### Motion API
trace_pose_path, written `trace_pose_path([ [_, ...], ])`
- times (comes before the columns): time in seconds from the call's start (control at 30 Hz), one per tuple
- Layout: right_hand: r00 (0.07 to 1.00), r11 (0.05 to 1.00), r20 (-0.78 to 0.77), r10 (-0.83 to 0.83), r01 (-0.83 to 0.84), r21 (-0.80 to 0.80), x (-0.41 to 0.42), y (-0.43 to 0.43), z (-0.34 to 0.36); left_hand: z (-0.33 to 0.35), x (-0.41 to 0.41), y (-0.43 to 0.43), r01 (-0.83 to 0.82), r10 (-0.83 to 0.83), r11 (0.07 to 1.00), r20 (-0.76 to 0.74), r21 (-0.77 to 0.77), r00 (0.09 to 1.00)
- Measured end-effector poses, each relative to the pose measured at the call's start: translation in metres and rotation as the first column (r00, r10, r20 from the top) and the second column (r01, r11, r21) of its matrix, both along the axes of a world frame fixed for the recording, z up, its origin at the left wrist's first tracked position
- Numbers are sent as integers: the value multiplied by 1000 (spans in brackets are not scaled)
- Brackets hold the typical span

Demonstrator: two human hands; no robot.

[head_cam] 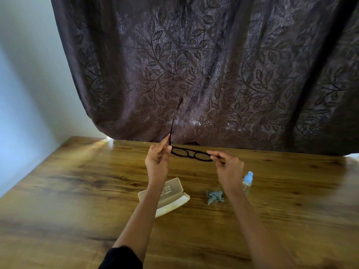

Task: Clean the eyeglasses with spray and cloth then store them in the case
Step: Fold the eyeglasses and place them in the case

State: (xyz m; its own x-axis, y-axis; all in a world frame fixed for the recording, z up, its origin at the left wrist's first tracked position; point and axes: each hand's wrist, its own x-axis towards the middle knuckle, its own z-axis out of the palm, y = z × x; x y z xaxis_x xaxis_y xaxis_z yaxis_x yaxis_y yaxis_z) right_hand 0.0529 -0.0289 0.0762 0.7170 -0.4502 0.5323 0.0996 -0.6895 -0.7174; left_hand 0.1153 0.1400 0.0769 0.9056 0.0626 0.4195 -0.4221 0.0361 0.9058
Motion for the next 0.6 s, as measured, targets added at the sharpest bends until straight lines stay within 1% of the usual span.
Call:
trace_pose_path([
  [0.23,999,999,21,-36,36,15,2,-4,-4,5,2,0,-67,53,988,104,140,993],
  [0.33,999,999,25,-39,38,38,1,-4,-3,6,2,-1,-94,70,980,140,174,988],
  [0.6,999,993,-22,-42,44,113,0,-6,-6,9,1,1,-144,69,945,252,292,965],
])
